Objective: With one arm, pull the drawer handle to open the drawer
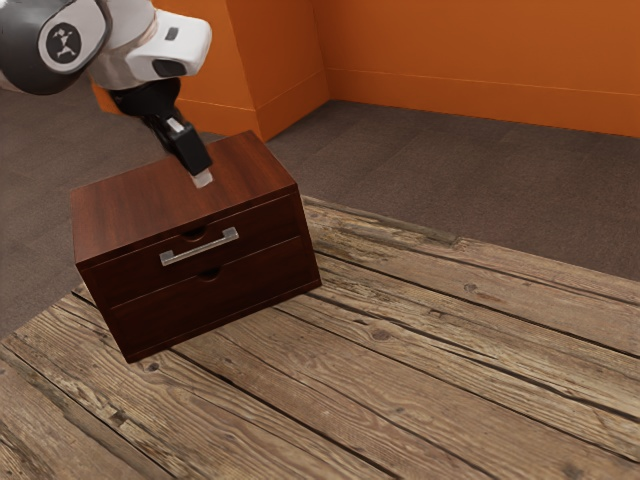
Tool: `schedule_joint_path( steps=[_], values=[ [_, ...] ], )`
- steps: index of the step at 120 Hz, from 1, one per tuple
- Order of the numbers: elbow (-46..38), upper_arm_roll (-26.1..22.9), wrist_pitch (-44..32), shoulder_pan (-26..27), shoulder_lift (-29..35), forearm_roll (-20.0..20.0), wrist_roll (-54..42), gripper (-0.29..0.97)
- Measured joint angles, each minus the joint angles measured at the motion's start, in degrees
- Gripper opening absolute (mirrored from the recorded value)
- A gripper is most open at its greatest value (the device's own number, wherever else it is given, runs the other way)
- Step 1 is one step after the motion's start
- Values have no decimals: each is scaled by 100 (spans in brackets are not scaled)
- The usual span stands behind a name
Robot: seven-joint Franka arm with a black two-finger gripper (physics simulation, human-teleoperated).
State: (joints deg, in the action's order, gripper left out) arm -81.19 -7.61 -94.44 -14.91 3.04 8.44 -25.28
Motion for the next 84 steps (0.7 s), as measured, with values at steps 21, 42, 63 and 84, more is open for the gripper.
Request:
schedule_joint_path(
  steps=[21,42,63,84],
  values=[
    [-153,5,-571,17,-58,599,-892,66],
    [-386,183,-793,112,-26,713,-1539,63],
    [-420,356,-859,-48,-99,526,-1744,60],
    [-426,365,-911,-256,-232,342,-1848,53]
  ],
)
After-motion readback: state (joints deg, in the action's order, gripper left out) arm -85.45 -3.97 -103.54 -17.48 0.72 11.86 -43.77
